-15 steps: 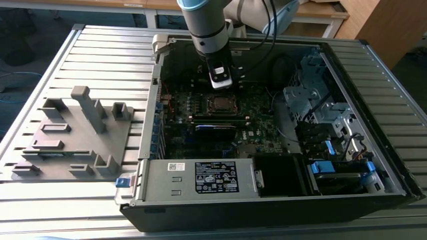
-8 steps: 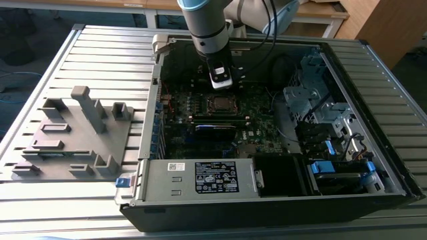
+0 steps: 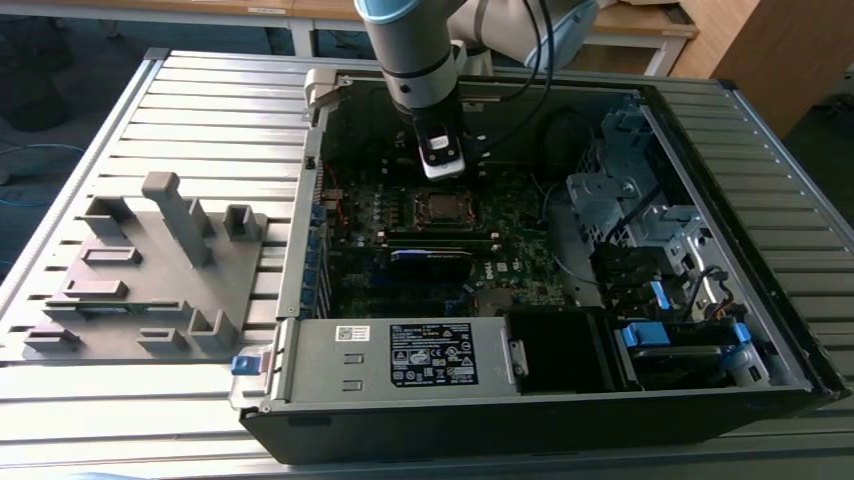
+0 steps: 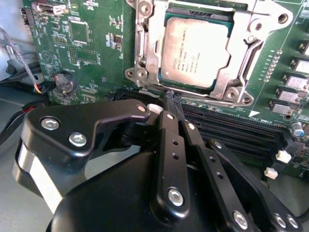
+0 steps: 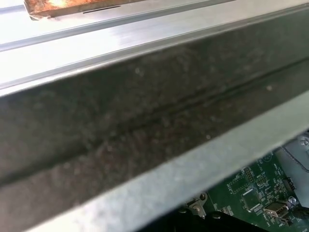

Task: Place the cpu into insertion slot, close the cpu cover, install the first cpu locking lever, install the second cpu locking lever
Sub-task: 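Install the first cpu locking lever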

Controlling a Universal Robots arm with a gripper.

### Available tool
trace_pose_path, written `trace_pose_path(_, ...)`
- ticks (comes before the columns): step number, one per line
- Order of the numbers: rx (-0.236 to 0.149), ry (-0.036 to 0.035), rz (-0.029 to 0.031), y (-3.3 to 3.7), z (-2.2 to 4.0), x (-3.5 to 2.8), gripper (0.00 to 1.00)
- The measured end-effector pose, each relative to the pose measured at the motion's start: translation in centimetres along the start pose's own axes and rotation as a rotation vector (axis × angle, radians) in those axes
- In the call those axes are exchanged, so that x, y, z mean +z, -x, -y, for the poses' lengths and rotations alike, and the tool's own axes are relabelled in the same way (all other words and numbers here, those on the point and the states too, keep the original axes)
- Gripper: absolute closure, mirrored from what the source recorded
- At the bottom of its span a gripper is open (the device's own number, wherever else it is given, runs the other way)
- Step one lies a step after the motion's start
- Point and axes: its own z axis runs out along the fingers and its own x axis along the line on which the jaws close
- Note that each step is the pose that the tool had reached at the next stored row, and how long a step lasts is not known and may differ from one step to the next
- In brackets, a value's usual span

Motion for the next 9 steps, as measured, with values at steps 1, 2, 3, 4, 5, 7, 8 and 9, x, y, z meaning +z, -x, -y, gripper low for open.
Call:
trace_pose_path(1,0.000,0.0000,0.0001,-0.01,0.01,0.02,0.89)
trace_pose_path(2,0.000,-0.0001,0.0002,-0.01,0.01,0.04,0.89)
trace_pose_path(3,0.000,-0.0001,0.0004,-0.01,0.01,0.07,0.89)
trace_pose_path(4,0.000,0.0000,0.0006,-0.02,0.02,0.09,0.89)
trace_pose_path(5,0.000,0.0000,0.0007,-0.02,0.02,0.11,0.89)
trace_pose_path(7,0.000,0.0000,0.0008,-0.04,0.04,0.16,0.89)
trace_pose_path(8,0.000,0.0000,0.0010,-0.04,0.04,0.18,0.89)
trace_pose_path(9,0.000,0.0000,0.0013,-0.05,0.04,0.20,0.89)
